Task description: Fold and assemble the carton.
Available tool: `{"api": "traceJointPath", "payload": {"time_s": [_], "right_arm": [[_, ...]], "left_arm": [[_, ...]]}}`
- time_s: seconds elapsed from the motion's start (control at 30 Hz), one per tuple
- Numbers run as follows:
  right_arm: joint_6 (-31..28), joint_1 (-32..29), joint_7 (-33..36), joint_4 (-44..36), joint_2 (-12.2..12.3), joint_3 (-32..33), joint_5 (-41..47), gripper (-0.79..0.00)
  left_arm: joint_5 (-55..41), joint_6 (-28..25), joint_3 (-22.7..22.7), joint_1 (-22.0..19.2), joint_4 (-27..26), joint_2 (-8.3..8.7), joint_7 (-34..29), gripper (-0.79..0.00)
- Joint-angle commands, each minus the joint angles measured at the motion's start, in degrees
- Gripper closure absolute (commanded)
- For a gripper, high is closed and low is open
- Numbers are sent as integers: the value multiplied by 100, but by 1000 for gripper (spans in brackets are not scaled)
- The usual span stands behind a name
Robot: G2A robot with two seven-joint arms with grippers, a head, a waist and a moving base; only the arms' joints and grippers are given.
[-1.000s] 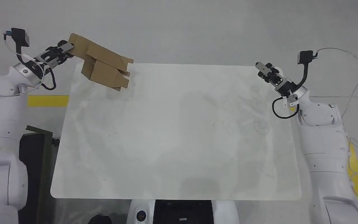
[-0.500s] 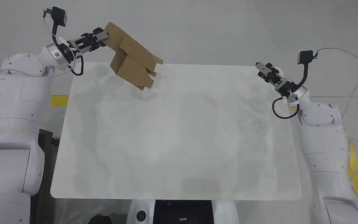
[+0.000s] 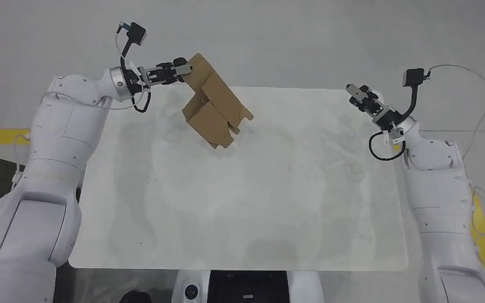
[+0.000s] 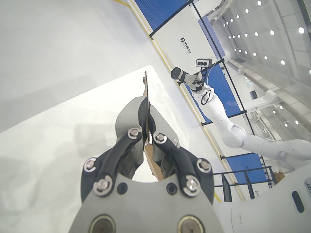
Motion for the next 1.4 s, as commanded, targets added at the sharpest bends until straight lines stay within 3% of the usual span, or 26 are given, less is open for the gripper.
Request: {"api": "traceJointPath", "payload": {"time_s": [0.0,0.57,0.73,1.07,1.37], "right_arm": [[0,0,0,0,0,0,0,-785],[21,-41,-12,-71,4,-16,-64,-785],[-220,-75,601,-236,38,-188,41,-785],[-976,400,2000,25,-90,-1260,1212,-785],[-1256,867,1721,123,-115,-2538,1434,-785]], "left_arm": [[-98,18,84,83,-178,3,-18,0],[-471,283,736,722,-2084,409,-284,0],[-608,281,957,682,-2283,500,-282,0],[-815,206,1454,518,-2463,629,-207,0],[-842,-96,1867,368,-2734,795,94,0]]}}
